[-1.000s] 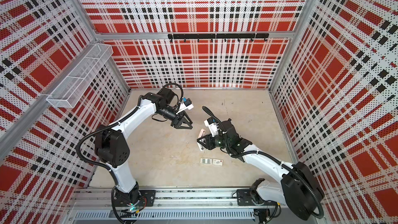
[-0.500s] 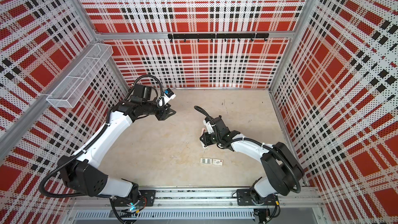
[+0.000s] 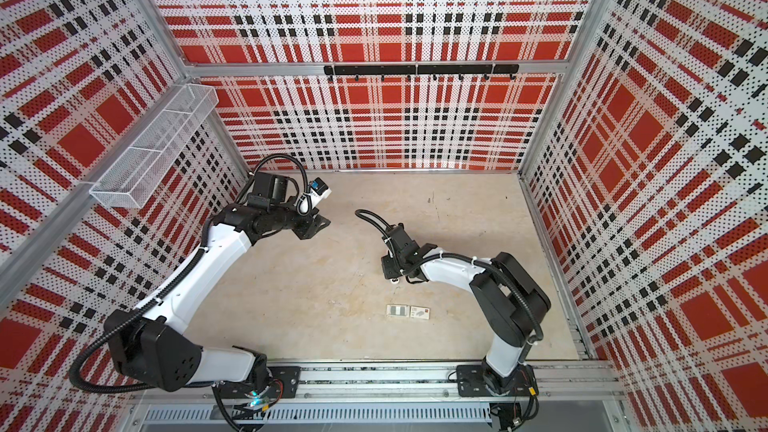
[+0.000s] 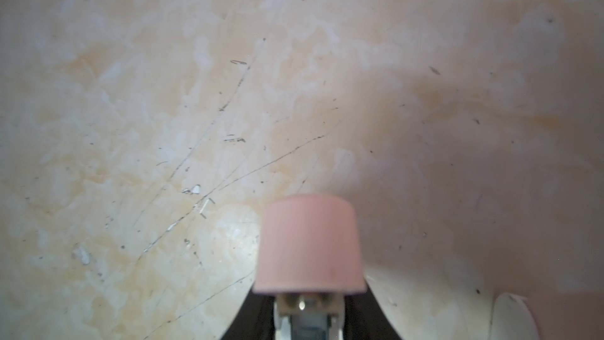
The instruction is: Load the staples into the stapler
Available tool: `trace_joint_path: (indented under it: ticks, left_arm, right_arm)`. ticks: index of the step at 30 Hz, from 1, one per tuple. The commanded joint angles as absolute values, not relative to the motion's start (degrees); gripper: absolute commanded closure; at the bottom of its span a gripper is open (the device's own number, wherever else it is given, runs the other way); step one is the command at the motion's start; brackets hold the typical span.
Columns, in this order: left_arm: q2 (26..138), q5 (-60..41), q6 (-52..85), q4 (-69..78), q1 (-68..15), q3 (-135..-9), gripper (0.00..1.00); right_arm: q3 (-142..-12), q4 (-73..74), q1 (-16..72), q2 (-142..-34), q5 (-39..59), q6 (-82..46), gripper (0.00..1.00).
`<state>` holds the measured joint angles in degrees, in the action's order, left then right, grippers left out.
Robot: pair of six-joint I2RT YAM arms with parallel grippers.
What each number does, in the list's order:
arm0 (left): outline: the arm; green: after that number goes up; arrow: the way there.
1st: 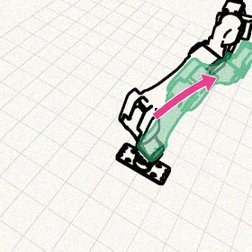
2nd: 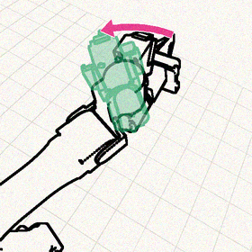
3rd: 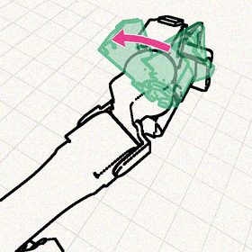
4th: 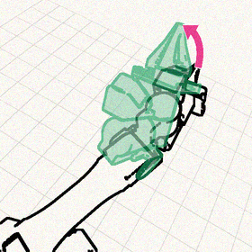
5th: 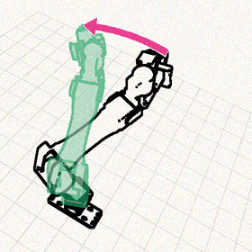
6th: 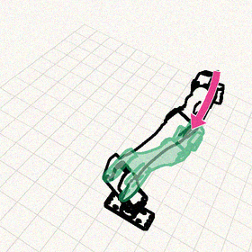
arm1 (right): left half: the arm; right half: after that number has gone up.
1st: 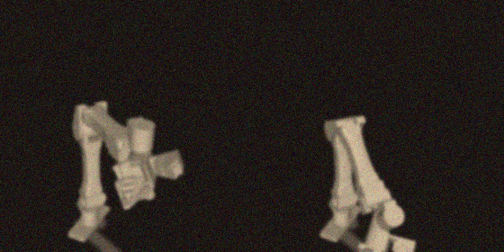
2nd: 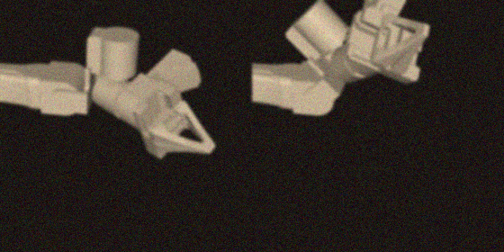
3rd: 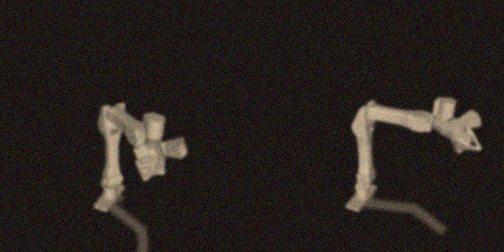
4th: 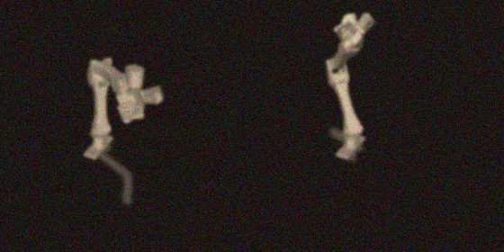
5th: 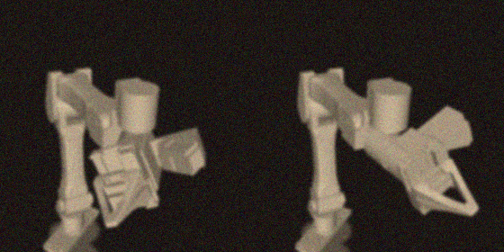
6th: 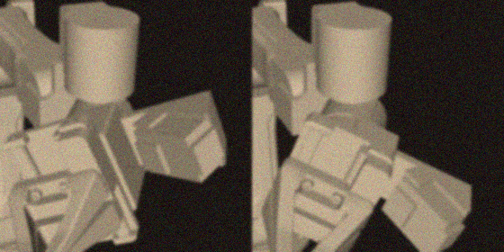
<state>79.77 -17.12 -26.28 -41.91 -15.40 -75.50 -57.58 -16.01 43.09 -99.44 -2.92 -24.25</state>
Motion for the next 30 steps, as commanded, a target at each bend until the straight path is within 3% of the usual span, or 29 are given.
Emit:
trace_joint_path:
  ticks: [1,9,20,30]
  left_arm:
    - [78.5,-17.6,-24.7,-40.3,-15.1,-75.6,0.45]
    - [79.3,-18.4,-24.3,-40.2,-15.3,-75.5,0.45]
    - [80.3,-18.3,-24.2,-40.2,-16.2,-74.9,0.45]
    - [80.0,-17.4,-24.4,-40.2,-16.6,-75.1,0.44]
  right_arm:
    - [-60.3,-17.0,44.4,-101.3,-9.0,-27.1,0.79]
    - [-61.8,-17.7,45.8,-104.4,-11.5,-29.1,0.77]
    - [-61.3,-17.1,46.5,-105.2,-11.6,-30.3,0.63]
    - [-60.4,-18.0,46.8,-101.7,-13.0,-29.9,0.57]
